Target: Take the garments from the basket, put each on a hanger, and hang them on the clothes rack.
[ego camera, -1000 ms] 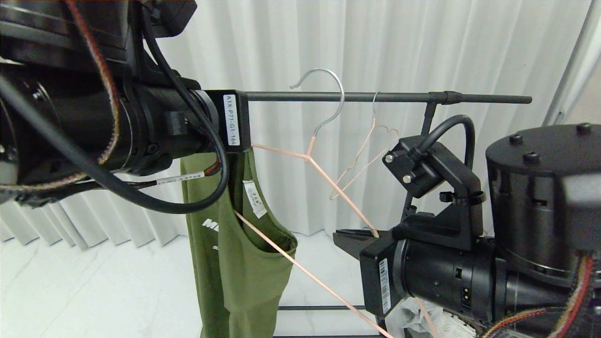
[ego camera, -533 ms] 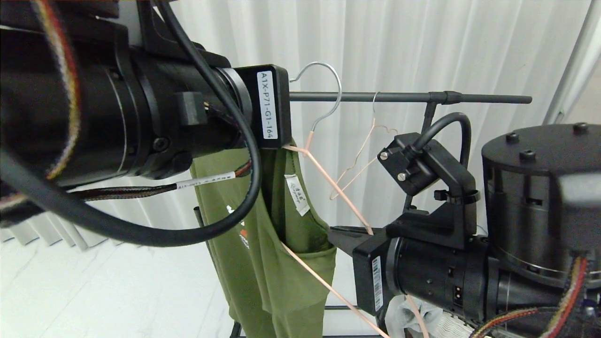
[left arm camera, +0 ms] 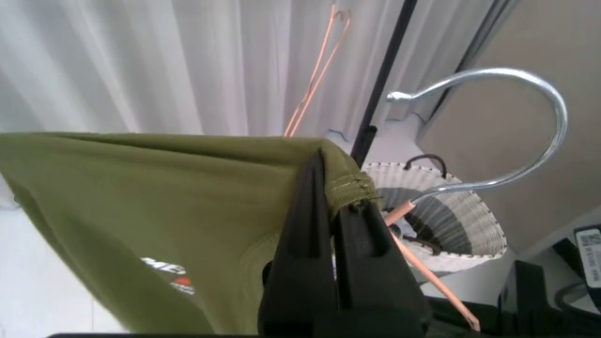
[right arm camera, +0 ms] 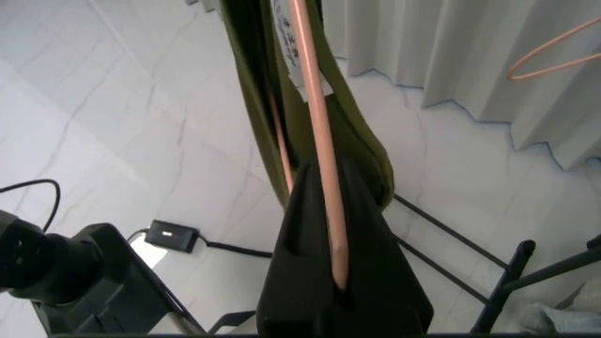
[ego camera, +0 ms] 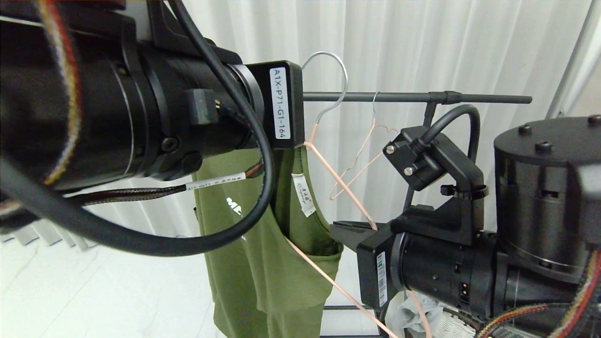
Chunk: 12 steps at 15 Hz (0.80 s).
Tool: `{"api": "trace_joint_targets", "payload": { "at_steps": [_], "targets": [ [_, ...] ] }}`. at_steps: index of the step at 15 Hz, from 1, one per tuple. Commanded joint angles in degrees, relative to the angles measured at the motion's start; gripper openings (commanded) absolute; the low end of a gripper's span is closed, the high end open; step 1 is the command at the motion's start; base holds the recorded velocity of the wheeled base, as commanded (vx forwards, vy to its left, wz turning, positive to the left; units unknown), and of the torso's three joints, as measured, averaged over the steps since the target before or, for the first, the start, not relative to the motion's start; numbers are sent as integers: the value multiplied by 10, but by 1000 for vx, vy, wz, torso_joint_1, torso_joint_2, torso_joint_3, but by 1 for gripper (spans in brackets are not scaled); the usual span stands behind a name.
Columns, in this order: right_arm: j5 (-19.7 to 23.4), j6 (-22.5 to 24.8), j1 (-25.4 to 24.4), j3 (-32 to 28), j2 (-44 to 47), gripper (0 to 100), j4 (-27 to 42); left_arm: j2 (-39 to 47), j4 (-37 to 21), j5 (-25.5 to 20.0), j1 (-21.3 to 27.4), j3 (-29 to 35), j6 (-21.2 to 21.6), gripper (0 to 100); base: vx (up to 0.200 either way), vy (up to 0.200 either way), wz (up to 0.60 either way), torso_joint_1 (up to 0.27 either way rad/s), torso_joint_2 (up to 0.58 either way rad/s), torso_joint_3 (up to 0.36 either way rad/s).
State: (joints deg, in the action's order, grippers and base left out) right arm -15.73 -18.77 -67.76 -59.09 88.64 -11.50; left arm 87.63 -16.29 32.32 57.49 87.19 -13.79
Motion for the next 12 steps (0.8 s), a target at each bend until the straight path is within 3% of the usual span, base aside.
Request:
{"api": "trace_joint_targets", "payload": {
  "at_steps": [1,3,4,12],
  "targets": [
    [0,1,-1,-4,-2,0,0,0,0,0,5,4,0,0,0,0,0,0,0,0],
    [0,4,0,-5,-1,0,0,1,0,0,6,6,0,0,0,0,0,0,0,0],
    [0,4,0,-5,-1,0,0,0,0,0,6,5,0,100,0,0,0,0,0,0],
    [-2,4,2,-3,-7,0,1,-6,0,3,-2,7,1,100,0,0,0,0,0,0]
  ]
}}
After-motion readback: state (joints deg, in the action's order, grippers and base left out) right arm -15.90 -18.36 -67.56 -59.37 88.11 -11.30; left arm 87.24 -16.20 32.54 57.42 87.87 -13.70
